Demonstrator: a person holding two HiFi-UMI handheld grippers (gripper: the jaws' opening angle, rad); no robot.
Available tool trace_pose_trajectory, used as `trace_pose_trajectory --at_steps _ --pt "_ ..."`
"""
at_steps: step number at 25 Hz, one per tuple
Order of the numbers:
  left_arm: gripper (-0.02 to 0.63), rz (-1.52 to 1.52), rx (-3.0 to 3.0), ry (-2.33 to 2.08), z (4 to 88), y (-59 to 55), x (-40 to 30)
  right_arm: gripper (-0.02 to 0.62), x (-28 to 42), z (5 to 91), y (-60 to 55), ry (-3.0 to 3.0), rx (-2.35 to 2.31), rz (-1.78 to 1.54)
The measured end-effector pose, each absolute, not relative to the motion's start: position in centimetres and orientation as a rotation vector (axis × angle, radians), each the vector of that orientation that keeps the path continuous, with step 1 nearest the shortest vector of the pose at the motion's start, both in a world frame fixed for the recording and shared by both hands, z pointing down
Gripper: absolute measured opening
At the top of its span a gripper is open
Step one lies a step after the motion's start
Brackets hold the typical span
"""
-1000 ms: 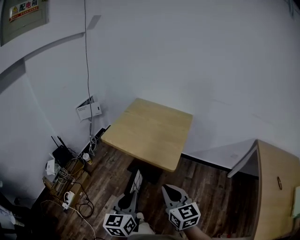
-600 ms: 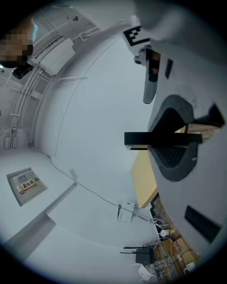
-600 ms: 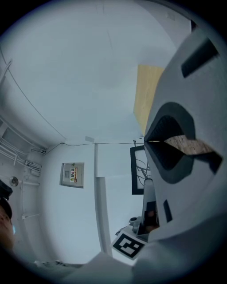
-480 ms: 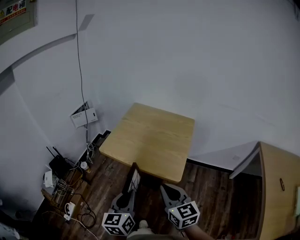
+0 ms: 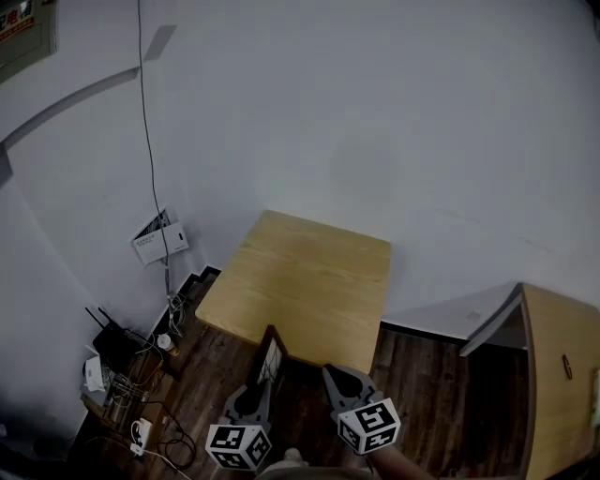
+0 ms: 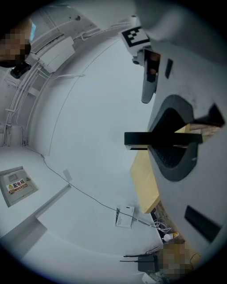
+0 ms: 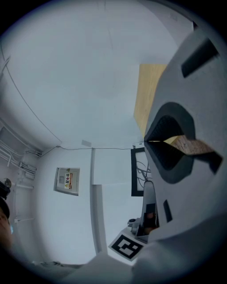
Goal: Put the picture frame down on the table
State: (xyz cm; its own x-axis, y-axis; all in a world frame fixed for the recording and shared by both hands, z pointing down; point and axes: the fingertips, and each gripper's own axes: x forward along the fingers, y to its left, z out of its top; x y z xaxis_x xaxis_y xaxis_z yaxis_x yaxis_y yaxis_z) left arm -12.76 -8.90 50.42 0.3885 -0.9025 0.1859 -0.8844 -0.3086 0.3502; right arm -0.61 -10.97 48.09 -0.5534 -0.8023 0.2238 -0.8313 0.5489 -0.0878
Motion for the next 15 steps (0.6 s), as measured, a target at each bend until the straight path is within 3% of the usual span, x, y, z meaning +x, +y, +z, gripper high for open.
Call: trace_pose_trajectory --at_steps 15 --pt "0.040 -0.022 2.284 -1.442 52.1 -14.8 -13.4 0.000 -1.4 49.6 -16.4 -2.569 1.450 0.339"
